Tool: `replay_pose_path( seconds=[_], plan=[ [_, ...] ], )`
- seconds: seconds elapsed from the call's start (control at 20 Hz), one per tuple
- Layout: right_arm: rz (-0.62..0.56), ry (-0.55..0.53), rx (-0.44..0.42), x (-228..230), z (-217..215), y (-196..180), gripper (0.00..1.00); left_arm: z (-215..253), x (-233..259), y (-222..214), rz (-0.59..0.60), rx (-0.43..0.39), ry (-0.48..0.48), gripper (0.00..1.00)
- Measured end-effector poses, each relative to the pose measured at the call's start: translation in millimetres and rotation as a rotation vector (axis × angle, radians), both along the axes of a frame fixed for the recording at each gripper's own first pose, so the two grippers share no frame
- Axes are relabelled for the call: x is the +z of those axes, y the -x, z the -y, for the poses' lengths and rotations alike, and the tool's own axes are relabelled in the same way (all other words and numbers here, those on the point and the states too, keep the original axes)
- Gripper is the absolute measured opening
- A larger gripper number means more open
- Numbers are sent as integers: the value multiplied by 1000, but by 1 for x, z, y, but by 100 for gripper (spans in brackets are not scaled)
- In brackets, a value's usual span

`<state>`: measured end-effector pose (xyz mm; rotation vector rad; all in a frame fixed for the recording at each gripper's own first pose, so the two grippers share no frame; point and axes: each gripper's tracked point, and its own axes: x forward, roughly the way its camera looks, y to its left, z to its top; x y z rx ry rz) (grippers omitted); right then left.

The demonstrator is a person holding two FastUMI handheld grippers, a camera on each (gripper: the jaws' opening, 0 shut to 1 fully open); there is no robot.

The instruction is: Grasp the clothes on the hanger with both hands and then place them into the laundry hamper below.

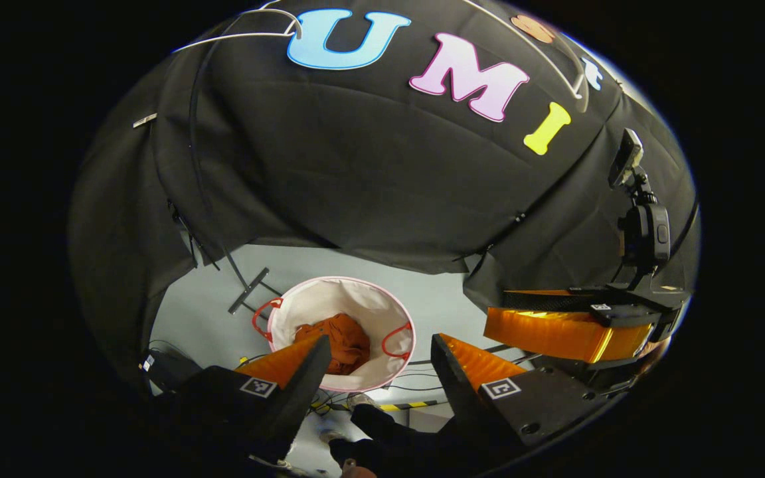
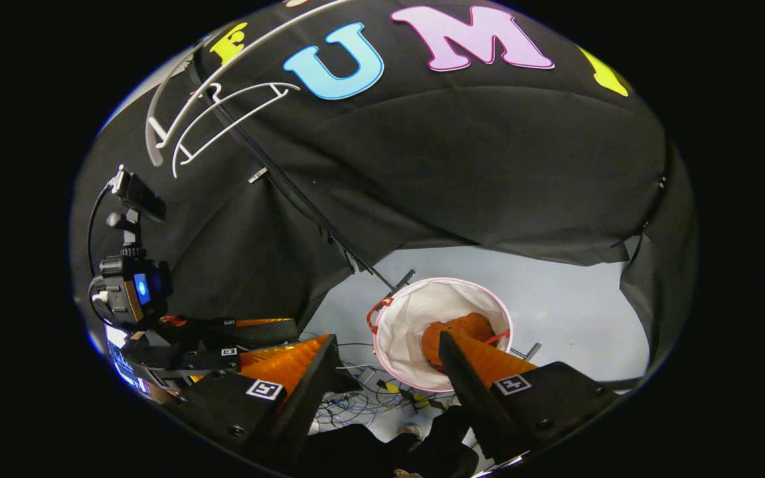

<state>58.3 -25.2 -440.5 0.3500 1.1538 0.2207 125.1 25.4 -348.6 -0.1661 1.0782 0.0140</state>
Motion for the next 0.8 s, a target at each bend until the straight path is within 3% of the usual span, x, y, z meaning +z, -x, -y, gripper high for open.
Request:
replay_pose_path(
  seconds=[0.3, 0.8],
  plan=[
    [107, 29, -43, 56, -28, 40, 99, 5, 64, 41, 107, -56, 17, 96],
    [412, 68, -125, 202, -63, 96, 100, 35, 234, 120, 437, -246, -61, 96]
  ],
)
